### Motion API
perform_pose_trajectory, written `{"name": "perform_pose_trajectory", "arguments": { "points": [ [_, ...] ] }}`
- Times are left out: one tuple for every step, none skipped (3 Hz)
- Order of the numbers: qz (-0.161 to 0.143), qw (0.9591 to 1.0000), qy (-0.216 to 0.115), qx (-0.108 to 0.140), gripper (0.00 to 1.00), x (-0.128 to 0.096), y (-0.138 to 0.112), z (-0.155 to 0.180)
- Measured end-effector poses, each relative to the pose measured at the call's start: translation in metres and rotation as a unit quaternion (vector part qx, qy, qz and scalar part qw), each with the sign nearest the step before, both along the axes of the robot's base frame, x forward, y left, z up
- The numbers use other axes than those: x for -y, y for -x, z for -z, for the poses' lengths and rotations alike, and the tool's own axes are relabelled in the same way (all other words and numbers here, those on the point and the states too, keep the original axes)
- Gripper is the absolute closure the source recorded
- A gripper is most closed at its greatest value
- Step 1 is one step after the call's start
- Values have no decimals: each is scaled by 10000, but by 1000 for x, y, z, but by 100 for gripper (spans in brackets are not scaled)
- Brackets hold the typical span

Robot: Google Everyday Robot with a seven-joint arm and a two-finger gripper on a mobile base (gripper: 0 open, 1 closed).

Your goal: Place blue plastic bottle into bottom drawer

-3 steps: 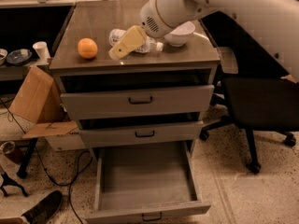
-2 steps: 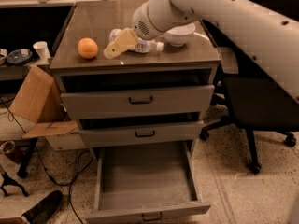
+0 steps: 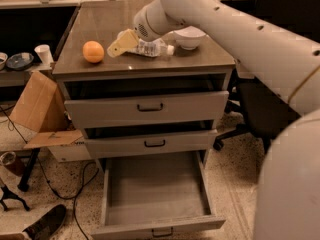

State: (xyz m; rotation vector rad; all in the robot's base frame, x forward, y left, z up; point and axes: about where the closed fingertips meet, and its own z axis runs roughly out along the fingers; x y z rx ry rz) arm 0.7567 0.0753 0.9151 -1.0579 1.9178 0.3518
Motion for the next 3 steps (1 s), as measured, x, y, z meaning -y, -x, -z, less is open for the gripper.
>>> {"name": "perform_pose_trajectory", "arguments": {
  "points": [
    [167,9998,102,14,0,-3,-20,12],
    [371,9991,199,-40,0,5,-34,24],
    [619,9975,312,-162,0,22,-43,41]
  ]
}}
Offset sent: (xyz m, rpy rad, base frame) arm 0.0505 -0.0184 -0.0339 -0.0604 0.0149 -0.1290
